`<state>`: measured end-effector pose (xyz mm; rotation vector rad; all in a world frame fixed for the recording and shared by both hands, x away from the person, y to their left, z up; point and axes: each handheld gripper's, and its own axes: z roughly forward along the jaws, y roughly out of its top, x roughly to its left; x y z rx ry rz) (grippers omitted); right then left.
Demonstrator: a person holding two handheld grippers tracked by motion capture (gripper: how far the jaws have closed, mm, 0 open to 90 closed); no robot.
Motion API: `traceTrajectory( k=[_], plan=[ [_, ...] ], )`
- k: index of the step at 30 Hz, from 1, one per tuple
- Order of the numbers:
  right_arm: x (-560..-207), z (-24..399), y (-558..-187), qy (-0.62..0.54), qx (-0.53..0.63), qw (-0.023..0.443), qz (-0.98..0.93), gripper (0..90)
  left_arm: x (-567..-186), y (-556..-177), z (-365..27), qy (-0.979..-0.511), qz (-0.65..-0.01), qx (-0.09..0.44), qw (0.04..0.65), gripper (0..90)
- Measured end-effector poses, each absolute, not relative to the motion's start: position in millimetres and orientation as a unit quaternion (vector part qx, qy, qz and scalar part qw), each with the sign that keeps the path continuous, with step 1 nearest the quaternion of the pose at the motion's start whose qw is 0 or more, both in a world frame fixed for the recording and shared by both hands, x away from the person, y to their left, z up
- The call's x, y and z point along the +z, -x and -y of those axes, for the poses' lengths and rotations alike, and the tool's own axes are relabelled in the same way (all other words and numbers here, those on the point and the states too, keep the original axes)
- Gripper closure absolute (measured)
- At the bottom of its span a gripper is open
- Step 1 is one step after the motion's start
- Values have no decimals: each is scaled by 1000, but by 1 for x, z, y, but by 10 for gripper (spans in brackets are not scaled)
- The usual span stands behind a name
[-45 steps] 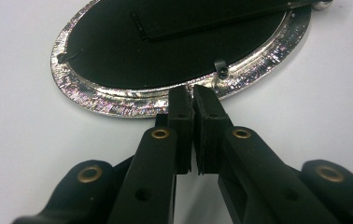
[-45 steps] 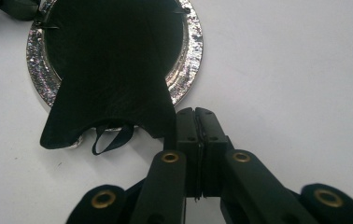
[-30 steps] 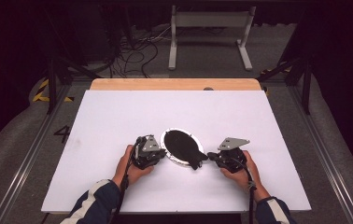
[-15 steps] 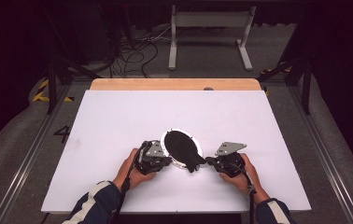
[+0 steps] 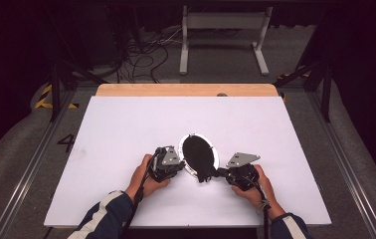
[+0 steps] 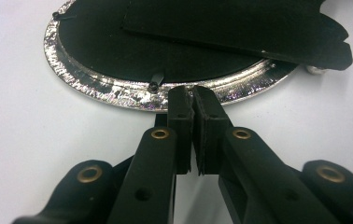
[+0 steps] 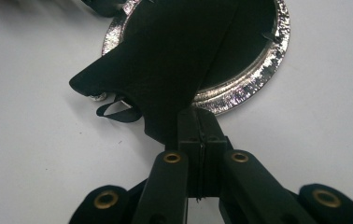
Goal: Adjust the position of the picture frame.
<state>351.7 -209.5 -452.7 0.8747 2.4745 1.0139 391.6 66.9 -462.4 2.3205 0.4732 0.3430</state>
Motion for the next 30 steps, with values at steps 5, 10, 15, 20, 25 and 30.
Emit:
traceTrajectory(
  k=[5, 10, 15, 20, 25, 30],
  plan=[
    [-453, 207, -350, -305, 361, 159, -867, 900, -462, -398, -66, -903, -183, 141, 362, 884],
    [-454, 207, -350, -304, 367, 146, -867, 900, -463, -398, -68, -901, -191, 128, 368, 885],
    [-455, 208, -349, -311, 359, 141, -869, 900, -461, -388, -65, -909, -167, 83, 373, 899],
    [-457, 206, -347, -304, 371, 124, -869, 900, -461, -380, -58, -910, -154, 73, 377, 893],
    [-456, 202, -345, -310, 366, 137, -867, 900, -461, -376, -55, -914, -145, 91, 369, 899],
    [-457, 199, -345, -315, 369, 141, -863, 900, -462, -379, -57, -911, -154, 102, 369, 900]
  ],
)
